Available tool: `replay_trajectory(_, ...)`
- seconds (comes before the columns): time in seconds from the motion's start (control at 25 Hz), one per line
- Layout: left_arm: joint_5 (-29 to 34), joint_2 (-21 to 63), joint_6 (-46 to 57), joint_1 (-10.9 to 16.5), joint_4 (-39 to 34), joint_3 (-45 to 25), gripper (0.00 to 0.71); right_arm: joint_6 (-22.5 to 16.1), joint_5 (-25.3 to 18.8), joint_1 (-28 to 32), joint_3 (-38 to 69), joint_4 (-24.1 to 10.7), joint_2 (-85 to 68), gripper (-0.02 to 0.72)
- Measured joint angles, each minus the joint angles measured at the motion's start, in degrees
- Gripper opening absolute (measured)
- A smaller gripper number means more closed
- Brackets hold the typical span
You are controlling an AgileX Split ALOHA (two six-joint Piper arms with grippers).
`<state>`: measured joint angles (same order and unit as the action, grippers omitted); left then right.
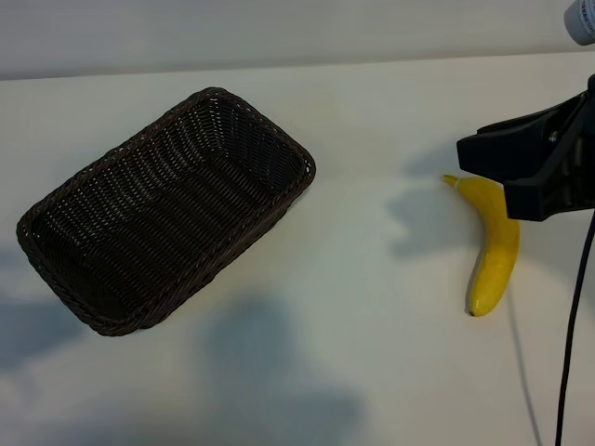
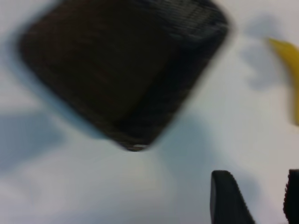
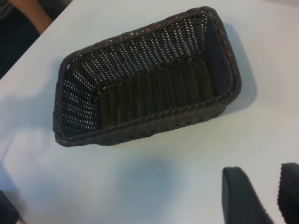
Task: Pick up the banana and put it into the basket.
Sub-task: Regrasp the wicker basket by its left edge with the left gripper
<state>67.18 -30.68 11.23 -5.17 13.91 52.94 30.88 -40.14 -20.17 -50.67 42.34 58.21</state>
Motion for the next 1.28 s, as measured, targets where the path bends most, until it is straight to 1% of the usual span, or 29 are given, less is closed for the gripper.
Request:
replay_trajectory(0.04, 0.00, 0.05, 2.06, 0.00, -3.12, 0.00, 0.374, 0.00, 0.00, 0.00, 0.00, 0.00, 0.00, 0.247)
replay_trajectory(0.16, 0.00, 0.05, 7.03, 0.00, -9.47, 0.00, 0.385, -0.05, 0.31, 0.00, 0.00, 0.00, 0.00, 0.247)
replay_trajectory(0.32, 0.00, 0.05, 12.02, 0.00, -14.90, -0.02, 0.385, -0.05, 0.86, 0.00, 0.00, 0.00, 0.00, 0.247)
replay_trajectory(0.44, 0.00, 0.05, 15.13, 0.00, -19.45, -1.71, 0.385, -0.05, 1.12, 0.00, 0.00, 0.00, 0.00, 0.247)
replay_trajectory(0.52, 0.00, 0.05, 16.80, 0.00, -20.82, -3.87, 0.386, -0.05, 1.40, 0.00, 0.00, 0.00, 0.00, 0.247)
replay_trajectory(0.76, -0.06, 0.05, 19.58, 0.00, -21.52, -10.83, 0.386, -0.05, 1.83, 0.00, 0.00, 0.00, 0.00, 0.247)
replay_trajectory(1.04, -0.50, 0.05, 27.11, 0.00, -28.82, -13.21, 0.386, -0.05, 1.94, 0.00, 0.00, 0.00, 0.00, 0.247)
replay_trajectory(1.16, -1.48, 0.05, 29.73, 0.00, -29.93, -14.99, 0.386, -0.05, 1.99, 0.00, 0.00, 0.00, 0.00, 0.247)
replay_trajectory(1.28, -3.84, 0.05, 30.36, 0.00, -29.50, -16.03, 0.386, -0.05, 1.99, 0.00, 0.00, 0.00, 0.00, 0.247)
